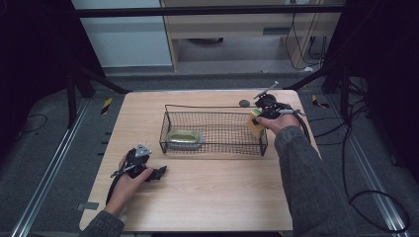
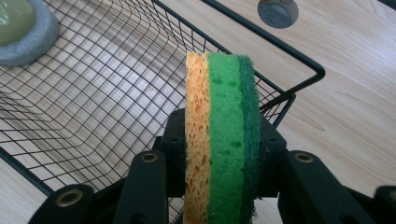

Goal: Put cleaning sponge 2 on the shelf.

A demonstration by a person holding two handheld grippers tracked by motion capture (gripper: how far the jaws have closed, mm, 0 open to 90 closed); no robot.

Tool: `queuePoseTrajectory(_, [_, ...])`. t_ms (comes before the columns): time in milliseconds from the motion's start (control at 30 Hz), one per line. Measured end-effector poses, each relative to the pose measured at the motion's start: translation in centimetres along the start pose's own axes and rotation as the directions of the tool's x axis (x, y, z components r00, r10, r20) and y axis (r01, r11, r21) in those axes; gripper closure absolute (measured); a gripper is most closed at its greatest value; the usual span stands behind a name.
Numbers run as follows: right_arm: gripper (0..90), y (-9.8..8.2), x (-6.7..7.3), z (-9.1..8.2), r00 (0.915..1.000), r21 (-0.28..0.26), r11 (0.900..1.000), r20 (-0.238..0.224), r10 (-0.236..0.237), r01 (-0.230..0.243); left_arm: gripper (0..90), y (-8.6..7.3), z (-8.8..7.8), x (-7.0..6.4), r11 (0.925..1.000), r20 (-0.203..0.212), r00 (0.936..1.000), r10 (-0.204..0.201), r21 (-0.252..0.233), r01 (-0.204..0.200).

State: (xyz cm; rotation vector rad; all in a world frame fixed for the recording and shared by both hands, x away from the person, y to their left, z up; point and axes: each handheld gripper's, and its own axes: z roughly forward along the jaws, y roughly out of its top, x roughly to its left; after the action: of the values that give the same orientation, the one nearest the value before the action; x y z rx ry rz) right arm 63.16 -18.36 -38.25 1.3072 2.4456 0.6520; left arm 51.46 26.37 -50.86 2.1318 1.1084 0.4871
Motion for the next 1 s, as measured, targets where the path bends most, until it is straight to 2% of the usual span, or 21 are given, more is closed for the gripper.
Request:
queuePoseTrajectory(200, [64.4,-0.3,0.2,0.8,1.0,0.015,1.0,0.003,-0.002,0.002,0.0,0.0,0.0,0.0,1.0,0.0,1.0,0.0,0.0,0.0])
queuePoseTrajectory(367, [64.3,-0.3,0.4,1.5,0.9997,0.029,0.999,0.011,-0.024,0.023,0.0,0.0,0.0,0.0,1.0,0.001,1.0,0.0,0.0,0.0])
queuePoseTrajectory(1000, [63.9,0.0,1.5,3.0,0.9982,0.071,0.996,0.02,-0.057,0.055,0.0,0.0,0.0,0.0,1.0,0.001,1.0,0.001,0.0,-0.001])
